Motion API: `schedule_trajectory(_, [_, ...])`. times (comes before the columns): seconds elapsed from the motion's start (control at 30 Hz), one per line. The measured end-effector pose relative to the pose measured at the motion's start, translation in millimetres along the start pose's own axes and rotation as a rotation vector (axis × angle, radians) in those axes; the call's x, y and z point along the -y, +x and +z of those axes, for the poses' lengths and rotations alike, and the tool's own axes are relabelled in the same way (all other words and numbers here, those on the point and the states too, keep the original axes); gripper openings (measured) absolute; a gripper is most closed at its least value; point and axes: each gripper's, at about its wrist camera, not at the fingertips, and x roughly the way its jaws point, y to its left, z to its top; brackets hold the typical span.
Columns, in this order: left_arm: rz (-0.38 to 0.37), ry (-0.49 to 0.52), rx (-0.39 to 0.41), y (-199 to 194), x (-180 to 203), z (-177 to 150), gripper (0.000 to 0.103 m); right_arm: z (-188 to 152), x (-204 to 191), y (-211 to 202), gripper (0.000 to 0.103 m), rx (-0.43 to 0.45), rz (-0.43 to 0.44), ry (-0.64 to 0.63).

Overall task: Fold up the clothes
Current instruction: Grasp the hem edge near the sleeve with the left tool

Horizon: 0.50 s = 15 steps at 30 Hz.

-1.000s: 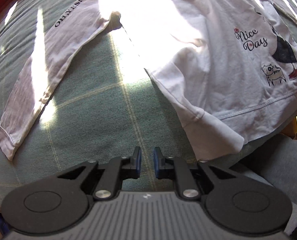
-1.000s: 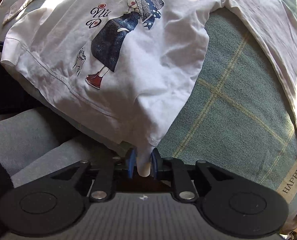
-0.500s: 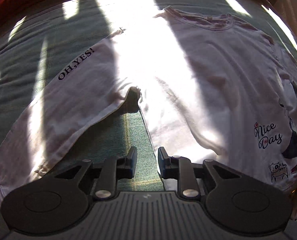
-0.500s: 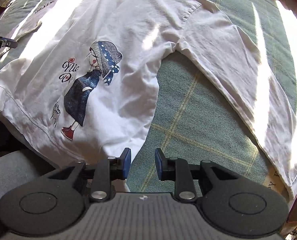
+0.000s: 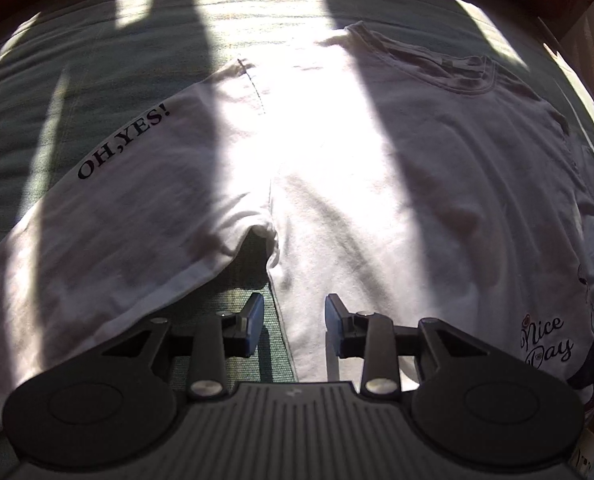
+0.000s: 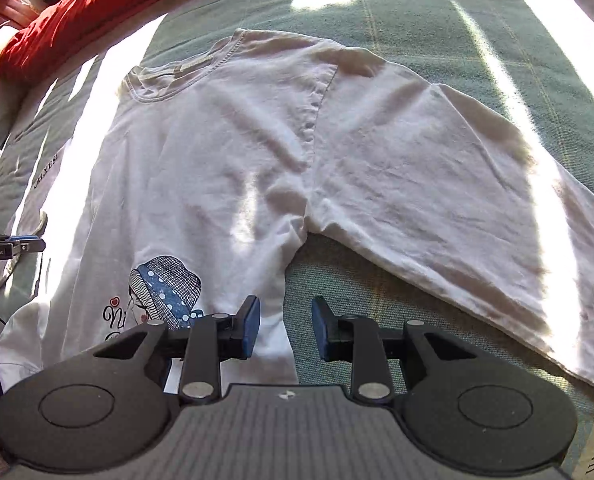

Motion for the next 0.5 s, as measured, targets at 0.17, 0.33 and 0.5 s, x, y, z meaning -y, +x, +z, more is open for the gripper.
schedule_trajectory(0.17, [-0.006, -0.053, 0.007, 14, -7, 8, 0.034, 10, 4, 14, 0.033, -0.010, 0.015, 0.044])
schedule_trajectory(0.33, [-0.043, -0.135, 0.045, 21, -15, 18, 0.032, 12, 5, 22, 0.033, -0.019, 0.041, 0.081])
schedule_trajectory(0.5, [-0.041, -0.135, 0.074, 26, -12, 24, 0.024, 14, 14, 28, 0.038, 0.006, 0.108, 0.204])
